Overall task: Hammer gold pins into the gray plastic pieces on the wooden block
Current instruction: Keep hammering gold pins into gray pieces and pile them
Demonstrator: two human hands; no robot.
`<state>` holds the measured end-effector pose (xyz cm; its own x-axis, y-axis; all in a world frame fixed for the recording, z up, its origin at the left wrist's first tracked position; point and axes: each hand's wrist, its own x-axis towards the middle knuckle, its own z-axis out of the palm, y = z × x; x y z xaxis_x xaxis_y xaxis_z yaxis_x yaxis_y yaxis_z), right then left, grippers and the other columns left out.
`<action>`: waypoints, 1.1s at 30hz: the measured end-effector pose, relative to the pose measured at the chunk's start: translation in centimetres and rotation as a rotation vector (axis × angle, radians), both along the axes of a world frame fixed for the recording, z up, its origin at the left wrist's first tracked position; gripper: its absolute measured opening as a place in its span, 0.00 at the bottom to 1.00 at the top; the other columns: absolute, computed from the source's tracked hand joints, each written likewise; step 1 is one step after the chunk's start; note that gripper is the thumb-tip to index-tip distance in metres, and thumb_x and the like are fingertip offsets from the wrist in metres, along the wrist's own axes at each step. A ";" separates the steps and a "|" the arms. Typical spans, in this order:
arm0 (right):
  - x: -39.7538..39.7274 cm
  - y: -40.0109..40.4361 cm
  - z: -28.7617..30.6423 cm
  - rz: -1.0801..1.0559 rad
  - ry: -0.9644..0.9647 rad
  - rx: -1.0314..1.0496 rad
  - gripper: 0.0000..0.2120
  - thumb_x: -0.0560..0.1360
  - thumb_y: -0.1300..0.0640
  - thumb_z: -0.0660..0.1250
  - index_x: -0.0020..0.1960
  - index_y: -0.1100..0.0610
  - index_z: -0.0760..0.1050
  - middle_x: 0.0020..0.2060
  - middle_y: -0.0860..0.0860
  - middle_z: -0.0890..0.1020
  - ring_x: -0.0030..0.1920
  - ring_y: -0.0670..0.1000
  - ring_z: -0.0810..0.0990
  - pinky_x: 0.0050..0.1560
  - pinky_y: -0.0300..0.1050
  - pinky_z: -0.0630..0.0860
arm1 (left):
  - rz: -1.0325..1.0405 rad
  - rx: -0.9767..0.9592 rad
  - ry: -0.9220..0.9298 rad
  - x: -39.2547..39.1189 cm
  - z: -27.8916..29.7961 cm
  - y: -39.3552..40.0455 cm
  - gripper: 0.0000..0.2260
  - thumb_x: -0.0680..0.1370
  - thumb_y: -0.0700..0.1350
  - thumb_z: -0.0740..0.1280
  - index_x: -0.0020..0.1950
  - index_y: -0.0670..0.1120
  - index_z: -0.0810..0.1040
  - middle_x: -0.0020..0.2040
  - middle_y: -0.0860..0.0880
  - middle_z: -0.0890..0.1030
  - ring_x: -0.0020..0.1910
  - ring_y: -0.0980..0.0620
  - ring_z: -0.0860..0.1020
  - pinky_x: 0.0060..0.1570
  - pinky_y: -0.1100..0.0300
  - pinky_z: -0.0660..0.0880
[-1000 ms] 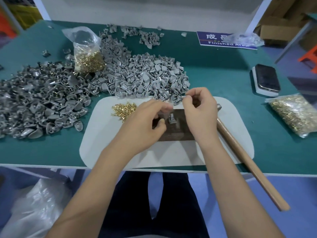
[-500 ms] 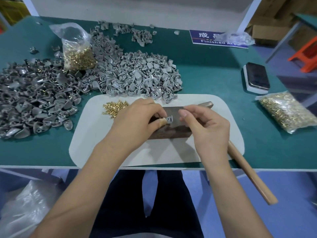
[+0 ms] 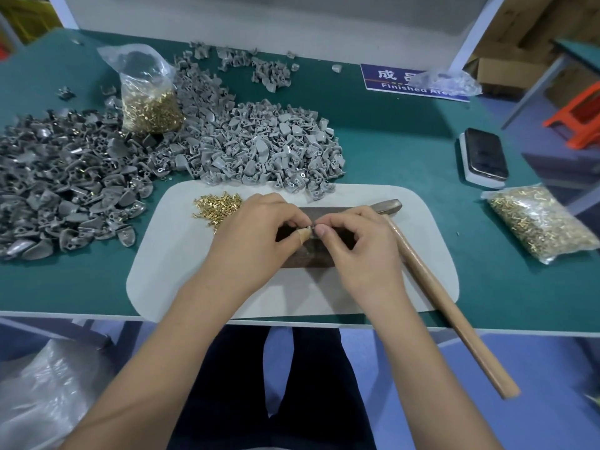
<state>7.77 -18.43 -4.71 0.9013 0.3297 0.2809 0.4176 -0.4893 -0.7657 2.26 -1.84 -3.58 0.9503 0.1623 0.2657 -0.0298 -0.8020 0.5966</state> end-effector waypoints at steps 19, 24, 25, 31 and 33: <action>0.7 0.4 3.2 0.089 -0.146 -0.447 0.06 0.79 0.52 0.69 0.48 0.45 0.86 0.43 0.46 0.77 0.54 0.52 0.74 0.45 0.49 0.72 | 0.058 -0.015 -0.033 -0.1 -0.3 -0.2 0.03 0.75 0.52 0.73 0.48 0.58 0.83 0.42 0.59 0.77 0.47 0.57 0.73 0.46 0.52 0.75; 1.1 -0.2 1.8 0.101 -0.024 -0.248 0.07 0.78 0.53 0.72 0.49 0.42 0.86 0.39 0.44 0.80 0.49 0.54 0.78 0.51 0.54 0.75 | 0.091 -0.021 -0.060 -0.2 -0.5 -0.5 0.04 0.75 0.58 0.72 0.47 0.61 0.82 0.42 0.62 0.78 0.47 0.61 0.71 0.43 0.56 0.71; 1.0 -0.3 1.6 0.089 -0.035 -0.261 0.07 0.78 0.52 0.71 0.48 0.41 0.86 0.39 0.42 0.80 0.49 0.54 0.78 0.51 0.54 0.75 | 0.099 -0.002 -0.055 -0.2 -0.5 -0.5 0.04 0.75 0.59 0.71 0.48 0.62 0.82 0.41 0.62 0.78 0.47 0.62 0.71 0.43 0.57 0.70; 1.0 -0.4 0.9 0.039 -0.160 -0.311 0.05 0.77 0.48 0.71 0.48 0.39 0.84 0.39 0.38 0.79 0.48 0.51 0.77 0.48 0.52 0.76 | 0.116 0.090 -0.027 -0.4 -0.2 -0.5 0.05 0.76 0.59 0.71 0.49 0.61 0.83 0.43 0.60 0.78 0.48 0.59 0.71 0.41 0.57 0.69; 1.0 -0.8 0.6 0.103 -0.101 -0.114 0.06 0.77 0.52 0.73 0.52 0.44 0.85 0.43 0.41 0.83 0.49 0.50 0.79 0.52 0.53 0.77 | 0.118 0.124 -0.017 -0.4 -0.1 -0.4 0.04 0.77 0.57 0.71 0.49 0.60 0.82 0.43 0.60 0.78 0.50 0.57 0.72 0.41 0.56 0.68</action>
